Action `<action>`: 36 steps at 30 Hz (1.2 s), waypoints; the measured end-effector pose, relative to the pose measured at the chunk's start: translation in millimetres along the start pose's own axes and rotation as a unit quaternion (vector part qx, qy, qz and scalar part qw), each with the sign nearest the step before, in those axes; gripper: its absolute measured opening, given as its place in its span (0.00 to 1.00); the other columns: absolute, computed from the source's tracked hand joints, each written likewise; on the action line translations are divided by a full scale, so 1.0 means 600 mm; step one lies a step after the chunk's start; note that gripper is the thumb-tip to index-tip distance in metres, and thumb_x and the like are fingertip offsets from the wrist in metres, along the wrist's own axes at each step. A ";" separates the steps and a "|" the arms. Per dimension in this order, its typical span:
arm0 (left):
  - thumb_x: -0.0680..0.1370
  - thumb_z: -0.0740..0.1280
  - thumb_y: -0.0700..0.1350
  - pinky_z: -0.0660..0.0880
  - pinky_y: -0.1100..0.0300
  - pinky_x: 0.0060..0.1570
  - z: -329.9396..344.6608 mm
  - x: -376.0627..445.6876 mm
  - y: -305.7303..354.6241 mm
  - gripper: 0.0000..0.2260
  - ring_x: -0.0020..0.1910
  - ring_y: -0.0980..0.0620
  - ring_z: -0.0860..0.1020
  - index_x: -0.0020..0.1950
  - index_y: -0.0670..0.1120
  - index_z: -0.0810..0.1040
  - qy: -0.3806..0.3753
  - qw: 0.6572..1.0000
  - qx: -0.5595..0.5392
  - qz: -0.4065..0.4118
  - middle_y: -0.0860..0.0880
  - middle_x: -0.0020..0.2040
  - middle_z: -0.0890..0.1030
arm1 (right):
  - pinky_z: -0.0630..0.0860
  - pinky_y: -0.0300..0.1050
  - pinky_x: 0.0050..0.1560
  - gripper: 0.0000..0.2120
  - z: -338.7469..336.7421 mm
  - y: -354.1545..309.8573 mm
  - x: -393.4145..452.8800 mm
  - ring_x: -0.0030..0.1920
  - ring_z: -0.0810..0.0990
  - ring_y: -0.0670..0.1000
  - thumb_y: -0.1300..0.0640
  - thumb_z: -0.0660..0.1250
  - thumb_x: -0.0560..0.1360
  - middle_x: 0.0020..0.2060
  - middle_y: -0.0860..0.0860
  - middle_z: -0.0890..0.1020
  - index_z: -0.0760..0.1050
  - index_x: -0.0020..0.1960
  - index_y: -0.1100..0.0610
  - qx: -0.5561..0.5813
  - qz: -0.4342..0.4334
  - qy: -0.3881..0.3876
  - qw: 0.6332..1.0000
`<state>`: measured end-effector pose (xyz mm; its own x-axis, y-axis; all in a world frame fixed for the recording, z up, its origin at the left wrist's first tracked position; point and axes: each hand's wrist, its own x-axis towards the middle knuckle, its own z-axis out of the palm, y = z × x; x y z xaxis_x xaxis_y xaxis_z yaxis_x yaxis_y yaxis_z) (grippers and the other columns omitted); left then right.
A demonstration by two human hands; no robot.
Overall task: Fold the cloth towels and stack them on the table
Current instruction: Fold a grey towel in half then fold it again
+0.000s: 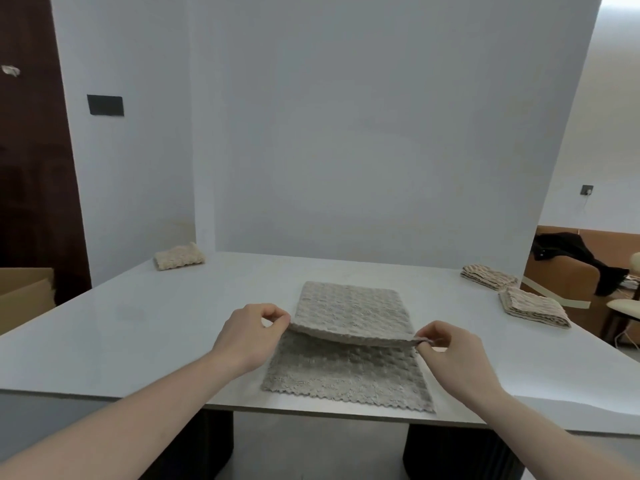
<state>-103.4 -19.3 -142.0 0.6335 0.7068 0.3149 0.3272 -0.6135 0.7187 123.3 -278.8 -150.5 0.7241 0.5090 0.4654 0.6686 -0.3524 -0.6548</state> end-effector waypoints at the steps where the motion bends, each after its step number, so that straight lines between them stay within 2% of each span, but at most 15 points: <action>1: 0.80 0.66 0.58 0.79 0.56 0.53 -0.002 -0.014 -0.001 0.08 0.45 0.61 0.82 0.49 0.59 0.84 -0.003 1.000 0.013 -0.001 0.65 0.48 0.83 | 0.78 0.40 0.46 0.10 -0.003 0.001 -0.011 0.44 0.82 0.36 0.60 0.71 0.72 0.37 0.37 0.84 0.82 0.39 0.46 -0.010 -0.007 -0.005 1.000; 3: 0.80 0.66 0.58 0.79 0.57 0.52 -0.004 -0.040 -0.002 0.09 0.43 0.62 0.81 0.49 0.59 0.85 -0.005 0.999 0.041 0.001 0.65 0.47 0.83 | 0.78 0.38 0.46 0.11 -0.006 0.005 -0.030 0.46 0.81 0.34 0.61 0.70 0.72 0.37 0.37 0.85 0.81 0.39 0.45 -0.028 -0.015 -0.019 0.999; 7: 0.79 0.66 0.58 0.78 0.59 0.51 -0.004 -0.077 -0.006 0.08 0.42 0.63 0.81 0.49 0.60 0.85 -0.017 0.997 0.071 -0.001 0.66 0.47 0.83 | 0.81 0.40 0.47 0.11 -0.011 0.012 -0.062 0.47 0.82 0.35 0.61 0.69 0.71 0.39 0.36 0.85 0.81 0.39 0.45 -0.052 -0.018 -0.044 0.997; 12: 0.78 0.66 0.59 0.79 0.59 0.49 -0.002 -0.098 -0.004 0.08 0.39 0.62 0.81 0.47 0.62 0.85 -0.032 0.994 0.101 0.000 0.69 0.45 0.81 | 0.81 0.44 0.51 0.09 -0.019 0.022 -0.086 0.43 0.83 0.37 0.57 0.69 0.70 0.42 0.36 0.85 0.81 0.41 0.42 -0.082 -0.005 -0.069 0.994; 14: 0.77 0.65 0.59 0.79 0.60 0.48 -0.001 -0.101 -0.005 0.08 0.39 0.61 0.81 0.47 0.62 0.85 -0.037 0.992 0.124 0.003 0.69 0.45 0.82 | 0.80 0.43 0.51 0.09 -0.021 0.025 -0.094 0.44 0.82 0.38 0.56 0.68 0.69 0.41 0.34 0.84 0.82 0.40 0.41 -0.105 -0.007 -0.086 0.991; 19: 0.75 0.65 0.59 0.77 0.60 0.45 0.000 -0.105 -0.010 0.09 0.43 0.60 0.80 0.43 0.61 0.84 -0.076 0.978 0.195 0.009 0.62 0.42 0.82 | 0.76 0.40 0.53 0.06 -0.018 0.032 -0.104 0.50 0.79 0.37 0.52 0.68 0.70 0.44 0.32 0.82 0.81 0.39 0.40 -0.130 -0.041 -0.119 0.983; 21: 0.75 0.65 0.59 0.75 0.60 0.43 0.006 -0.100 -0.004 0.10 0.43 0.59 0.78 0.41 0.58 0.84 -0.053 0.979 0.198 0.017 0.59 0.42 0.79 | 0.73 0.40 0.54 0.06 -0.014 0.032 -0.099 0.54 0.78 0.38 0.52 0.69 0.71 0.45 0.32 0.82 0.80 0.37 0.41 -0.125 -0.047 -0.108 0.985; 23: 0.76 0.64 0.59 0.75 0.58 0.46 0.017 -0.090 0.011 0.10 0.45 0.58 0.77 0.42 0.58 0.83 -0.018 0.982 0.185 0.037 0.59 0.45 0.76 | 0.70 0.40 0.54 0.06 -0.005 0.024 -0.088 0.55 0.77 0.40 0.52 0.70 0.73 0.47 0.33 0.82 0.81 0.38 0.43 -0.105 -0.044 -0.083 0.990; 26: 0.77 0.65 0.58 0.74 0.57 0.60 0.046 -0.073 0.045 0.10 0.58 0.57 0.75 0.52 0.59 0.83 -0.025 0.987 0.137 0.087 0.61 0.56 0.75 | 0.69 0.41 0.61 0.06 0.025 0.007 -0.064 0.63 0.76 0.44 0.50 0.68 0.75 0.59 0.37 0.81 0.82 0.50 0.42 -0.100 -0.043 -0.077 0.991; 28: 0.78 0.64 0.58 0.66 0.56 0.71 0.076 -0.061 0.060 0.16 0.69 0.55 0.69 0.65 0.58 0.80 -0.070 0.976 0.164 0.126 0.58 0.69 0.72 | 0.65 0.43 0.72 0.15 0.051 0.000 -0.049 0.73 0.70 0.47 0.45 0.64 0.78 0.72 0.42 0.74 0.79 0.64 0.43 -0.121 -0.039 -0.112 0.986; 30: 0.79 0.62 0.61 0.57 0.52 0.78 0.107 -0.050 0.068 0.24 0.77 0.51 0.60 0.74 0.57 0.72 -0.108 0.961 0.209 0.145 0.55 0.78 0.64 | 0.55 0.46 0.79 0.25 0.075 -0.008 -0.037 0.80 0.59 0.49 0.41 0.60 0.80 0.80 0.45 0.63 0.69 0.76 0.44 -0.153 -0.039 -0.151 0.976; 33: 0.80 0.54 0.67 0.47 0.47 0.81 0.148 -0.036 0.063 0.30 0.82 0.49 0.48 0.81 0.58 0.59 -0.166 0.945 0.252 0.127 0.54 0.84 0.52 | 0.44 0.54 0.82 0.31 0.103 -0.013 -0.029 0.83 0.46 0.51 0.36 0.53 0.82 0.83 0.47 0.51 0.55 0.82 0.44 -0.215 -0.030 -0.199 0.956; 36: 0.79 0.46 0.71 0.39 0.44 0.80 0.171 -0.031 0.047 0.35 0.83 0.49 0.40 0.83 0.59 0.49 -0.216 0.927 0.290 0.103 0.54 0.84 0.45 | 0.40 0.59 0.81 0.33 0.114 -0.003 -0.035 0.83 0.41 0.50 0.33 0.47 0.81 0.83 0.45 0.46 0.47 0.83 0.42 -0.243 -0.001 -0.233 0.942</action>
<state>-33.8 -85.7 -191.4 0.9053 0.4228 0.0405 0.4098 -0.8946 0.1781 95.2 -235.1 -199.6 0.6459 0.7592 0.0804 0.7502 -0.6116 -0.2512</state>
